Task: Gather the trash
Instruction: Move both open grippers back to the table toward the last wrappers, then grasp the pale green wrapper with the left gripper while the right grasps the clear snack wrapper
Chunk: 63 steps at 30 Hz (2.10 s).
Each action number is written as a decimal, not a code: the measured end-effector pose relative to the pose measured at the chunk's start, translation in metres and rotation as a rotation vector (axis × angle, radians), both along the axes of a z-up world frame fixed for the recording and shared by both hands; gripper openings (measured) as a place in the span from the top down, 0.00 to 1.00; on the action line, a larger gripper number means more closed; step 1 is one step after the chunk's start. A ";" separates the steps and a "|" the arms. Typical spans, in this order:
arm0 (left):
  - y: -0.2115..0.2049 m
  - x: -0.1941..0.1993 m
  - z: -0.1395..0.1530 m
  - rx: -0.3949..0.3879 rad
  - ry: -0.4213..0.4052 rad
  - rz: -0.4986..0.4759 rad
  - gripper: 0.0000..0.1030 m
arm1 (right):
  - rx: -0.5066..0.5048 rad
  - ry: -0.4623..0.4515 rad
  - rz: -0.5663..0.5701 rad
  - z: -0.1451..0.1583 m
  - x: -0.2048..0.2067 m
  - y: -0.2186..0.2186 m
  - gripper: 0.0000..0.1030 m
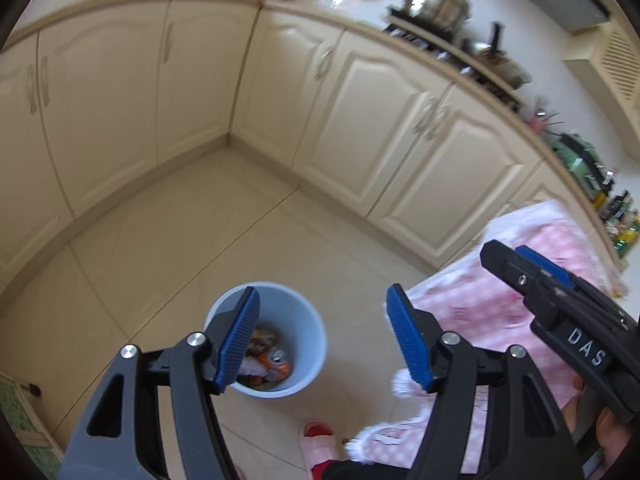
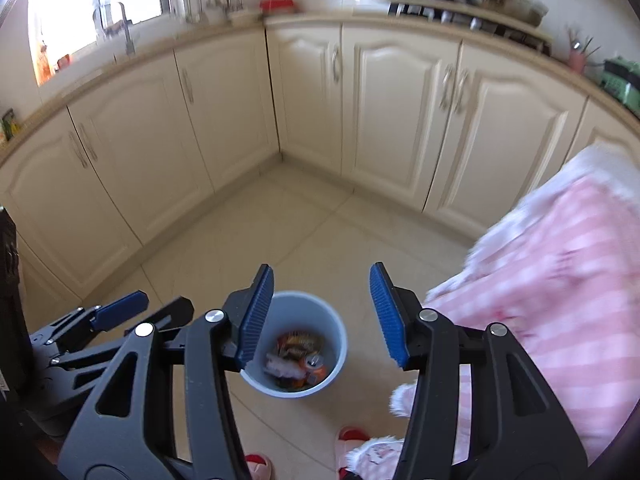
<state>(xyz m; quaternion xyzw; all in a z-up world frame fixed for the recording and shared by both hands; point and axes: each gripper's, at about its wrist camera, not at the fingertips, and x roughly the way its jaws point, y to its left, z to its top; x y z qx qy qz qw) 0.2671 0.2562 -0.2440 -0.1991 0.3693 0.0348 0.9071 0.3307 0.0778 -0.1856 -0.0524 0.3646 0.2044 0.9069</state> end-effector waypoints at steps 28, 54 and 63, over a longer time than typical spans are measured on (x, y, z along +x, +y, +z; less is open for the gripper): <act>-0.382 0.060 0.099 0.499 -0.087 -0.686 0.33 | 0.088 -0.173 -0.581 0.100 -0.066 -0.407 0.40; -0.389 0.110 0.128 0.231 -0.147 -0.624 0.98 | 0.480 0.109 -0.797 0.056 0.023 -0.518 0.34; -0.375 0.100 0.137 0.191 -0.174 -0.623 0.98 | 0.678 0.250 -0.752 0.023 0.052 -0.500 0.78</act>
